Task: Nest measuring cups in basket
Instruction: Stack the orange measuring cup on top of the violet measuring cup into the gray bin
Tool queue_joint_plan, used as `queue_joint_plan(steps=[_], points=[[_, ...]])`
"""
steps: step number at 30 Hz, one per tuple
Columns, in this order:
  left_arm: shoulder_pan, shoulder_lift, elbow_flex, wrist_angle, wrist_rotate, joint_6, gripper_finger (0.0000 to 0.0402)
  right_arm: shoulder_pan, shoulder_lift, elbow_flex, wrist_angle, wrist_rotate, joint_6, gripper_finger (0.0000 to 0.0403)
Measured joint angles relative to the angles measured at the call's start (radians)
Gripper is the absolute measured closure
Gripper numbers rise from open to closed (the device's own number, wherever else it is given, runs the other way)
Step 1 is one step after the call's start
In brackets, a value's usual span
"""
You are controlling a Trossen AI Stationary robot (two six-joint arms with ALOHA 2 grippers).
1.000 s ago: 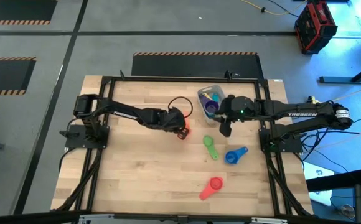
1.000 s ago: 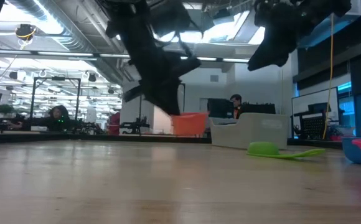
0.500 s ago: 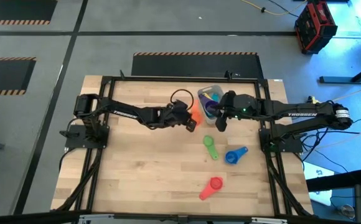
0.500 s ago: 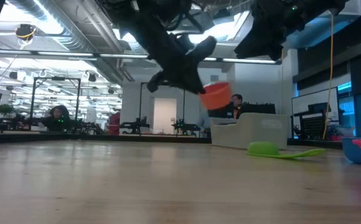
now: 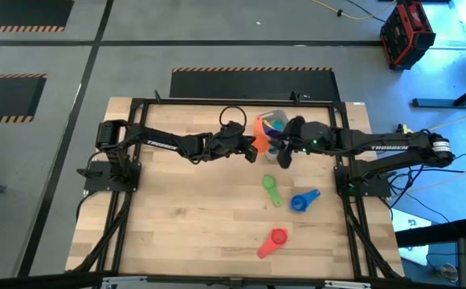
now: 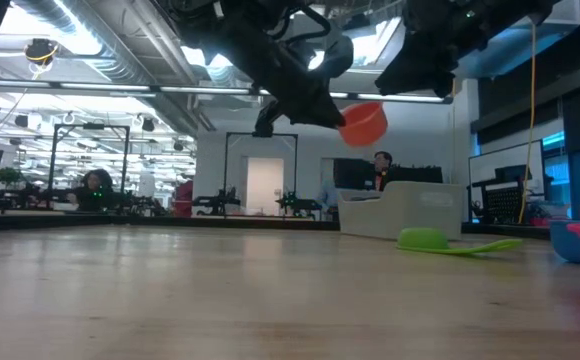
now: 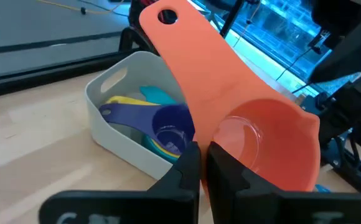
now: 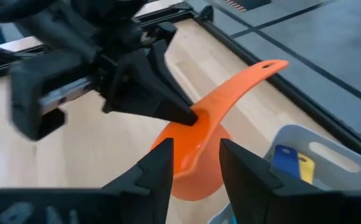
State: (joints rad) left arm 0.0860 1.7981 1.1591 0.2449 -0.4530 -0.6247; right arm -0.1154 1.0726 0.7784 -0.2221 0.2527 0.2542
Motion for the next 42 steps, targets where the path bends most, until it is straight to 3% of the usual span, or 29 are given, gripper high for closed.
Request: queue_joint_plan(steps=[8, 14, 22, 30, 42], points=[[0.000, 0.000, 0.000, 0.005, 0.017, 0.000, 0.0398, 0.000, 0.097, 0.025, 0.035, 0.031, -0.034, 0.0269], [0.000, 0.000, 0.000, 0.004, 0.020, 0.000, 0.0398, 0.000, 0.198, 0.143, -0.080, 0.115, -0.096, 0.0273], [0.000, 0.002, 0.000, -0.001, 0.023, 0.003, 0.0398, 0.000, 0.301, 0.286, -0.305, 0.143, -0.085, 0.0274], [0.000, 0.004, -0.002, -0.008, 0.019, 0.010, 0.0398, 0.000, 0.372, 0.309, -0.367, 0.144, -0.070, 0.0275], [-0.001, 0.004, -0.002, 0.007, 0.021, -0.005, 0.0395, -0.002, 0.379, 0.308, -0.370, 0.167, -0.046, 0.0362]])
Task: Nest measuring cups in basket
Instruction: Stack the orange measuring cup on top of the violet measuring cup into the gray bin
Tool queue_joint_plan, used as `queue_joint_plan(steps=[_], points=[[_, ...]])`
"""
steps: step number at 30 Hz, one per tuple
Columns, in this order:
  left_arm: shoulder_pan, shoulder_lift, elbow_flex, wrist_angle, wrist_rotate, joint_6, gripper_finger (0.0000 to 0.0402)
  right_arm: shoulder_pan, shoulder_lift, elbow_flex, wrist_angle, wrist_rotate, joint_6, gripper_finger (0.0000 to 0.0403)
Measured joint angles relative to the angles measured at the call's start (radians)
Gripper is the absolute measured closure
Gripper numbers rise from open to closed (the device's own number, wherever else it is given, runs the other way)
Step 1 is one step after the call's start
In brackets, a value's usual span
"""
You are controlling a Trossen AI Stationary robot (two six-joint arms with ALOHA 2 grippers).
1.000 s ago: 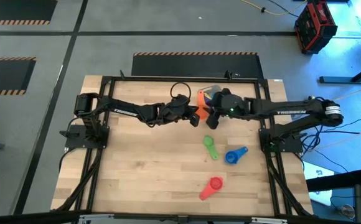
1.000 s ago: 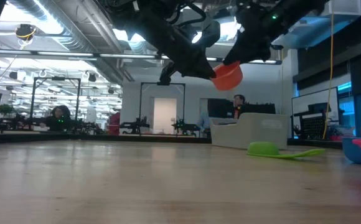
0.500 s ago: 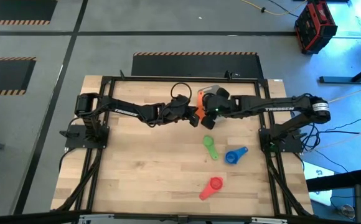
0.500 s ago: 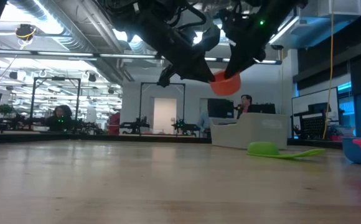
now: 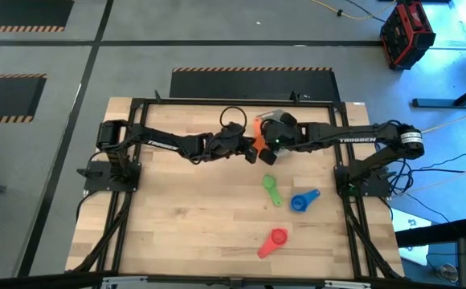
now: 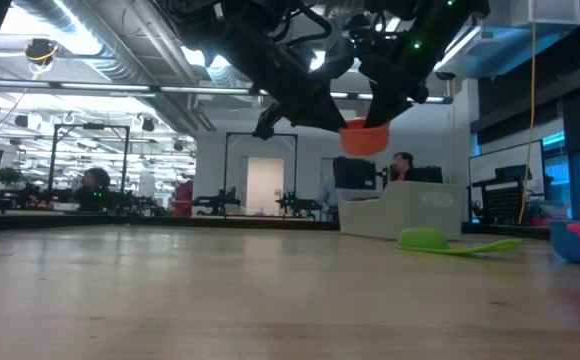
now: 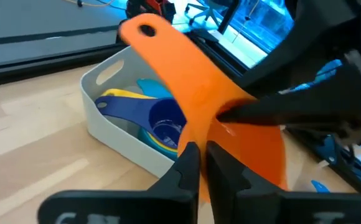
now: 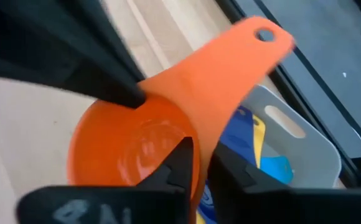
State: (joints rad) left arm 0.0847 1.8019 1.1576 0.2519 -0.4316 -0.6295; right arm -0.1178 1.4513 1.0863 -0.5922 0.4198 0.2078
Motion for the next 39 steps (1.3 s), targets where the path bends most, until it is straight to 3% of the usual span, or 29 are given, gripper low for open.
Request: queue_joint_plan(steps=[4, 15, 28, 39], points=[[-0.002, -0.001, 0.000, 0.001, 0.016, -0.002, 0.0382, -0.001, 0.000, -0.001, -0.002, 0.000, -0.002, 0.0386], [0.000, -0.005, 0.003, 0.004, 0.026, 0.008, 0.0340, -0.039, 0.001, -0.005, -0.024, -0.089, -0.009, 0.0387], [-0.002, -0.007, 0.003, -0.001, 0.031, 0.008, 0.0306, -0.106, -0.054, -0.005, -0.109, -0.091, -0.112, 0.0388], [-0.003, -0.005, 0.003, -0.004, 0.032, 0.010, 0.0307, -0.295, -0.208, -0.002, -0.121, -0.329, -0.380, 0.0387]])
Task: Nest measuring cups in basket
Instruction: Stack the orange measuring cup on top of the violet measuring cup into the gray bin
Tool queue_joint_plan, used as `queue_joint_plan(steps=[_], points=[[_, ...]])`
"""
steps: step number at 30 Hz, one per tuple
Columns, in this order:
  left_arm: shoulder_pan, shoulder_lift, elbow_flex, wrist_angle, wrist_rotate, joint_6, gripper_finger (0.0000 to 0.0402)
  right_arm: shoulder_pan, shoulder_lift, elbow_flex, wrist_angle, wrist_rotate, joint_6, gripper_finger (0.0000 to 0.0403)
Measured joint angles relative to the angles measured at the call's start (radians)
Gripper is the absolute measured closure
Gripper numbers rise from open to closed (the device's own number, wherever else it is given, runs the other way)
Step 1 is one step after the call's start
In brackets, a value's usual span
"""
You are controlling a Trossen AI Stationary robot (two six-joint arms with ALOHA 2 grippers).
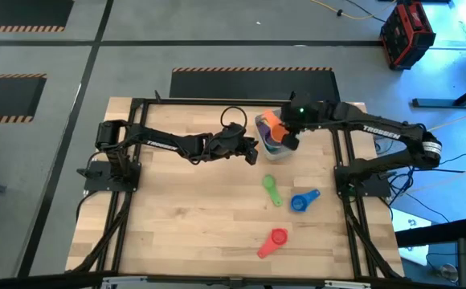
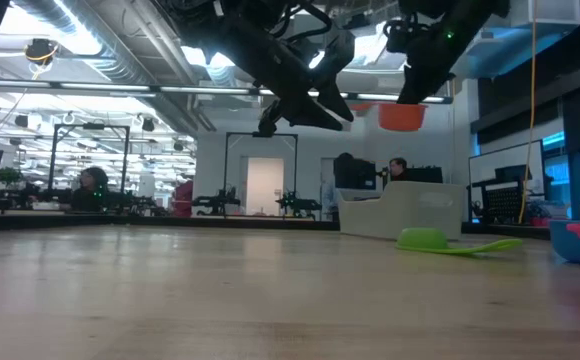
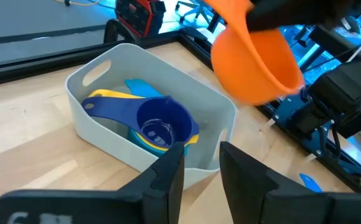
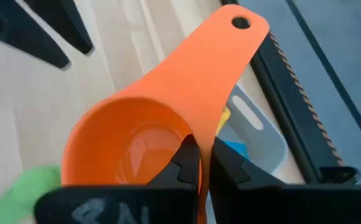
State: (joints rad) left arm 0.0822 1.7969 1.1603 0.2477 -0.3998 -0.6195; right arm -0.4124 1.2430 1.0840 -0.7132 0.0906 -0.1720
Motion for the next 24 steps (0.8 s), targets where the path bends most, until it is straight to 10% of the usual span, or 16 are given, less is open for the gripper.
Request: queue_joint_plan(steps=[24], points=[[0.000, 0.001, -0.001, -0.001, -0.002, 0.003, 0.0307, -0.189, 0.150, -0.129, 0.201, -0.202, -0.176, 0.0381]])
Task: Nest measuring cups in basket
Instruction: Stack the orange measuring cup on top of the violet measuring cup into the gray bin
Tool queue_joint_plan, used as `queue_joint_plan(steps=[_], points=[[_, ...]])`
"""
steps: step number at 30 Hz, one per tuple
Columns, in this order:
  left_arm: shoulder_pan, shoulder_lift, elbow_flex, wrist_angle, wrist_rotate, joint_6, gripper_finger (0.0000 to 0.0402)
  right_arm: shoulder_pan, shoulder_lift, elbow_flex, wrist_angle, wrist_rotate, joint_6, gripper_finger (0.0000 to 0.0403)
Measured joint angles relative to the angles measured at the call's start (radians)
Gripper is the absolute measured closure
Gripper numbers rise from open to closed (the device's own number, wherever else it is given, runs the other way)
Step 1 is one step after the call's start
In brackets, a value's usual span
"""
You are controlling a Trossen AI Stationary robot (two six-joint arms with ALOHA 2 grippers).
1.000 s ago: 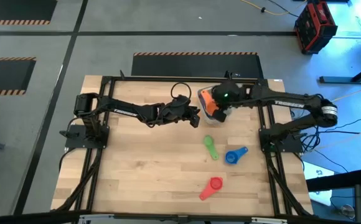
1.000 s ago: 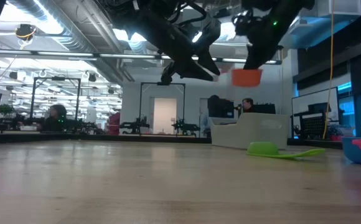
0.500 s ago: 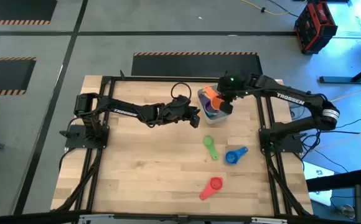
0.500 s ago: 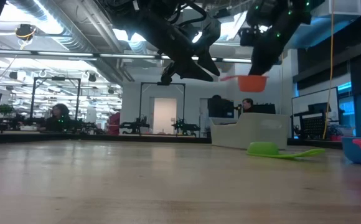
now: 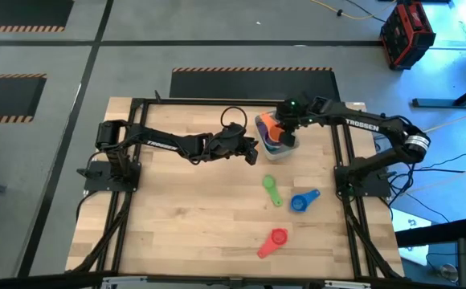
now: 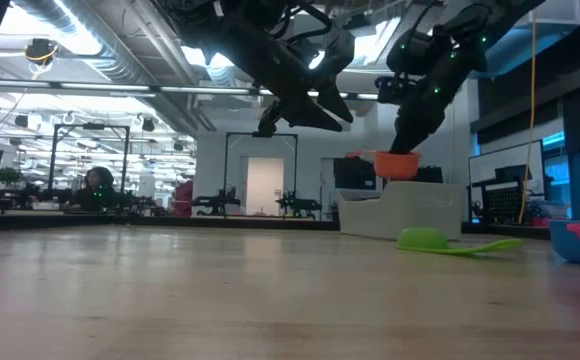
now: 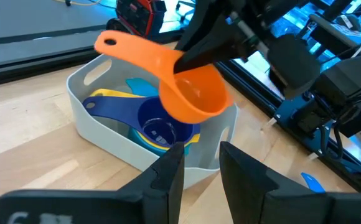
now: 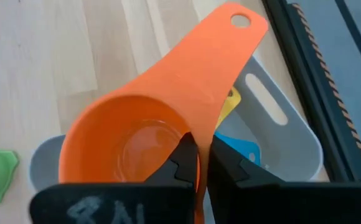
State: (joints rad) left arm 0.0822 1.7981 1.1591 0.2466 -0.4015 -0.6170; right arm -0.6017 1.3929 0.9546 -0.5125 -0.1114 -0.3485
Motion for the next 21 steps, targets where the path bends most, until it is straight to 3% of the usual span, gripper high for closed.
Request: queue_joint_plan(steps=[16, 21], points=[[0.000, 0.000, 0.000, 0.000, -0.001, 0.000, 0.0307, -0.024, 0.149, 0.000, 0.031, -0.048, -0.031, 0.0383], [0.000, 0.000, 0.000, 0.000, -0.002, 0.000, 0.0308, -0.024, 0.175, 0.000, 0.032, -0.042, -0.030, 0.0357]])
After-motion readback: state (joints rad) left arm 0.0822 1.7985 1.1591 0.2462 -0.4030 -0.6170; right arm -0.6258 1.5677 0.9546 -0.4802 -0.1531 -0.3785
